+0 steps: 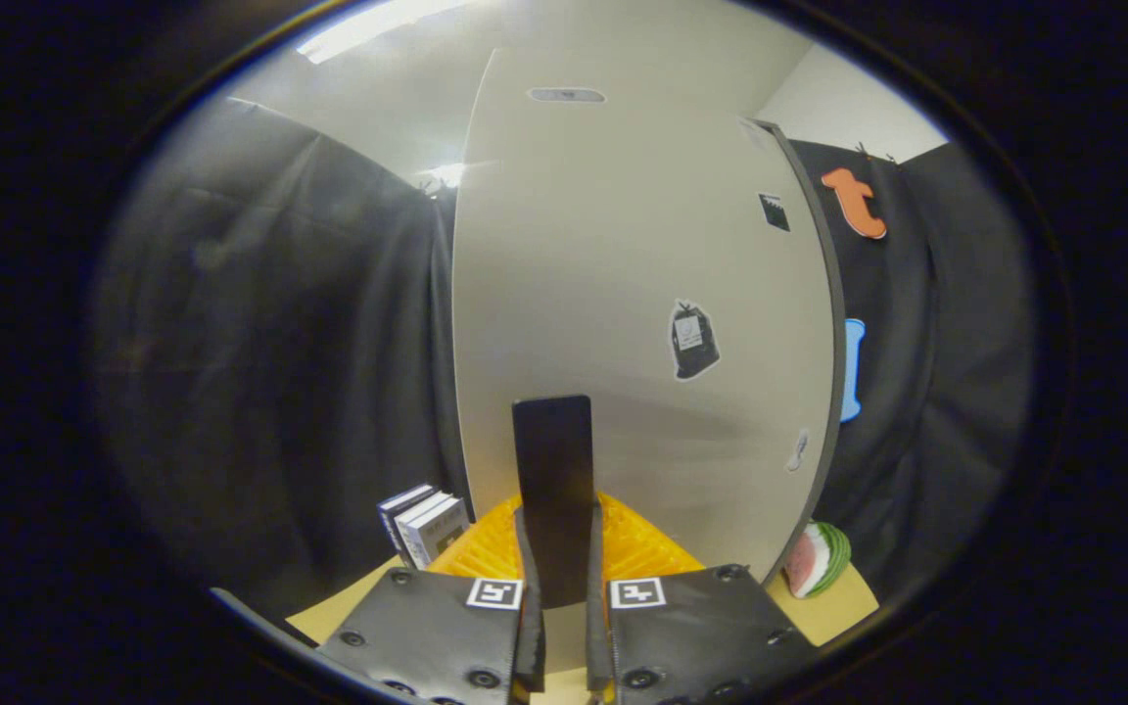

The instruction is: Open the shoe cabinet door, grab the shoes and put them into the shoe cabinet, then close the shoe cabinet door.

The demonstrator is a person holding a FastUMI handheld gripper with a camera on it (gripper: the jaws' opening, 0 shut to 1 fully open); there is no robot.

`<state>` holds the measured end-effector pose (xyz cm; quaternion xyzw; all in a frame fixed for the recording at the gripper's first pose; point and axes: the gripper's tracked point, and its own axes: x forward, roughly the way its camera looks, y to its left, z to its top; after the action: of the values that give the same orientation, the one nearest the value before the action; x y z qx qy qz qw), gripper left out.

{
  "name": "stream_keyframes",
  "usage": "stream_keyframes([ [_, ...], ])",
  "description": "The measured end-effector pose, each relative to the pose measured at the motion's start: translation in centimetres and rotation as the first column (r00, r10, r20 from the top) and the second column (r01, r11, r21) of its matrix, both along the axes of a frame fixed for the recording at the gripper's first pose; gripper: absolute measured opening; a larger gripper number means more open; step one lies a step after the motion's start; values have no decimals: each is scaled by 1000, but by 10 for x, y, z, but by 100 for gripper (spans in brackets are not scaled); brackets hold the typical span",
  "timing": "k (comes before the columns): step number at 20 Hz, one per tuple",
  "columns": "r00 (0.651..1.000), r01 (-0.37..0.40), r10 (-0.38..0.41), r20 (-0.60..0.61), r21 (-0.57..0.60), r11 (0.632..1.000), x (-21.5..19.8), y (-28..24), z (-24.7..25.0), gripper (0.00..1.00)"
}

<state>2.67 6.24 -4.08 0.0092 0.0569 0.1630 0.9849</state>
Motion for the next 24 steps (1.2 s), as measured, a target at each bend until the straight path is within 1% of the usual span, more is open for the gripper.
stream_keyframes([
  [3,1000,-25,25,2,-5,1000,-18,-24,3,18],
  [7,1000,-9,9,-9,6,1000,-41,-65,5,17],
  [11,999,43,-43,-6,-4,999,-53,-104,8,17],
  [15,994,106,-105,17,-50,993,-56,-139,10,16],
  [21,972,235,-235,14,-59,970,-56,-201,16,15],
  [24,962,273,-273,14,-52,961,-53,-227,17,10],
])
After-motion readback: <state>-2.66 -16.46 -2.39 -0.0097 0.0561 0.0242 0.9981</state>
